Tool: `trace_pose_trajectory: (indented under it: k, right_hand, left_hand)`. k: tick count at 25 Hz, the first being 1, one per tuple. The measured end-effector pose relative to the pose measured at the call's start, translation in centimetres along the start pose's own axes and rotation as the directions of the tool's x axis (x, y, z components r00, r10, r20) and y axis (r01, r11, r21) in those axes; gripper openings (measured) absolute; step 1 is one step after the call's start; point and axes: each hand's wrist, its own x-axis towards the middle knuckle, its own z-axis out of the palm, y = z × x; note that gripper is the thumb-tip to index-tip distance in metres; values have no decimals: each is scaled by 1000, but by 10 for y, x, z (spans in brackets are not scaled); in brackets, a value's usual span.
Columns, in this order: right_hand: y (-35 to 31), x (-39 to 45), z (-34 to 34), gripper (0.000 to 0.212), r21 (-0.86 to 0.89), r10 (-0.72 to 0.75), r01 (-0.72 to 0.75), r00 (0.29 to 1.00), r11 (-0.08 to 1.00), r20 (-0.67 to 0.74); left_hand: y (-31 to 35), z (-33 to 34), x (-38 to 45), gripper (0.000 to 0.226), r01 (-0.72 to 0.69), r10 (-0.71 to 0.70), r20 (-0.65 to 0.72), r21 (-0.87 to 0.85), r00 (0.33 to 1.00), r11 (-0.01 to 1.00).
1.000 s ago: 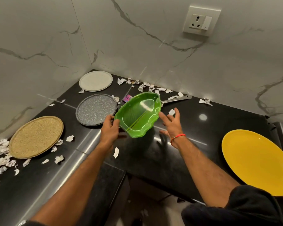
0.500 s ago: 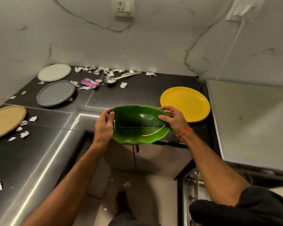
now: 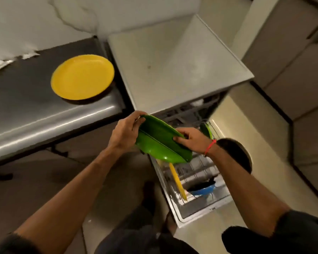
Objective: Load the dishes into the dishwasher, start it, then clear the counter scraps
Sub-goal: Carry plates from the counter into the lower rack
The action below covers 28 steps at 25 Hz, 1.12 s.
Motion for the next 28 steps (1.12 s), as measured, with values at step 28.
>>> trace_pose_trajectory:
  k: [28]
  right_hand:
    - [498, 174, 64, 51, -221, 563, -786, 580, 578, -589]
  left_hand:
    - [-219, 519, 179, 39, 383, -332, 560, 28, 759, 924]
